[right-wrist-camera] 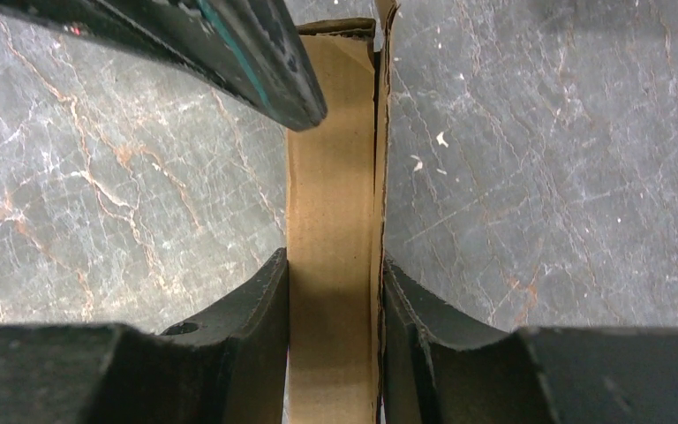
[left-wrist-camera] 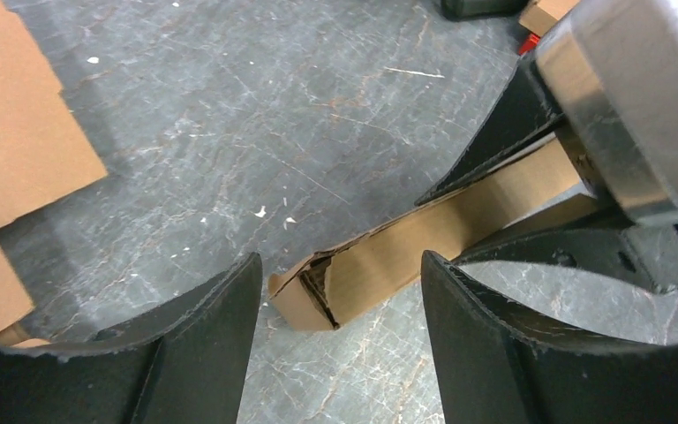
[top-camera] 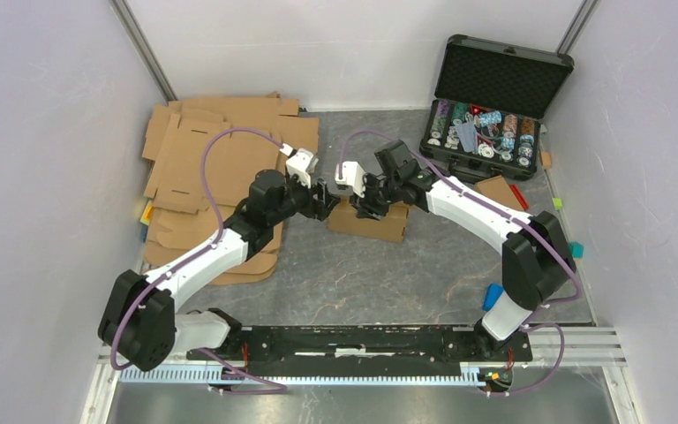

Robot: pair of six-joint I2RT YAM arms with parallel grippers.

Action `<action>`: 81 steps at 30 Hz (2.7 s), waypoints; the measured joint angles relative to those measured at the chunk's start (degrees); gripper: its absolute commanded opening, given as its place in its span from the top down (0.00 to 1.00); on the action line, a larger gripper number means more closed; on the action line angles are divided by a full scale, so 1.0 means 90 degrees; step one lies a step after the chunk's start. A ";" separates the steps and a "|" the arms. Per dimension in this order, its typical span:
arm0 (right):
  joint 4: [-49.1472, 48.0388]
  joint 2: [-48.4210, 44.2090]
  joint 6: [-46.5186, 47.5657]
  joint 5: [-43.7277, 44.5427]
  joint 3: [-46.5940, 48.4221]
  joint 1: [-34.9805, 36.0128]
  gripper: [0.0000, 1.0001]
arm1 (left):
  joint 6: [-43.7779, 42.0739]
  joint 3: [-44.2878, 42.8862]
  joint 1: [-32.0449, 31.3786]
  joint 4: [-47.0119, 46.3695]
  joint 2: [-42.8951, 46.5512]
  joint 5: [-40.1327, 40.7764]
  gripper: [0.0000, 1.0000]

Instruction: Fold the paper box

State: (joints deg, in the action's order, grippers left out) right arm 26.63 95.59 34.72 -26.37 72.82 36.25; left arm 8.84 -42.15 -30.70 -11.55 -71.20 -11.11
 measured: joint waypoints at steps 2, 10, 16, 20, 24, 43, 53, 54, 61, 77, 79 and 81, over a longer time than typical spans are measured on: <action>0.0012 -0.0109 0.0049 -0.0019 -0.0117 -0.0056 0.66 | 0.0000 0.0000 0.0010 -0.0032 -0.0073 -0.0172 0.27; 0.0102 -0.0272 0.0185 -0.0056 -0.0255 -0.0124 0.66 | 0.0002 -0.0027 0.0049 -0.0007 -0.0384 -0.0333 0.37; 0.0104 -0.0272 0.0185 -0.0061 -0.0255 -0.0126 0.66 | 0.0007 -0.0223 0.0136 0.0114 -0.0588 -0.0287 0.51; 0.0102 -0.0272 0.0182 -0.0061 -0.0255 -0.0126 0.66 | 0.0007 -0.0301 0.0153 0.0231 -0.0658 -0.0274 0.52; 0.0104 -0.0272 0.0182 -0.0061 -0.0255 -0.0126 0.66 | 0.0007 -0.0316 0.0153 0.0299 -0.0668 -0.0245 0.48; 0.0097 -0.0270 0.0177 -0.0056 -0.0255 -0.0131 0.66 | 0.0015 -0.0444 0.0151 0.0520 -0.0765 -0.0114 0.73; 0.0100 -0.0262 0.0175 -0.0056 -0.0255 -0.0131 0.67 | 0.0015 -0.0444 0.0146 0.0537 -0.0760 -0.0114 0.67; 0.0100 -0.0262 0.0175 -0.0056 -0.0255 -0.0131 0.67 | 0.0015 -0.0444 0.0146 0.0549 -0.0755 -0.0112 0.64; 0.0087 -0.0238 0.0153 -0.0056 -0.0248 -0.0131 0.67 | 0.0019 -0.0483 0.0121 0.0663 -0.0731 -0.0002 0.64; 0.0068 -0.0211 0.0104 -0.0053 -0.0221 -0.0131 0.67 | 0.0029 -0.0486 0.0007 0.0806 -0.0551 0.0024 0.92; 0.0068 -0.0209 0.0104 -0.0053 -0.0216 -0.0131 0.67 | 0.0029 -0.0486 0.0002 0.0809 -0.0549 0.0022 0.93; 0.0070 -0.0206 0.0104 -0.0053 -0.0214 -0.0131 0.67 | 0.0032 -0.0491 -0.0012 0.0826 -0.0546 0.0032 0.94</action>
State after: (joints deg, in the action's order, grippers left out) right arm 27.27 93.73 35.66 -26.85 70.89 35.07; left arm 9.13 -46.57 -30.81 -4.12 -76.12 -10.83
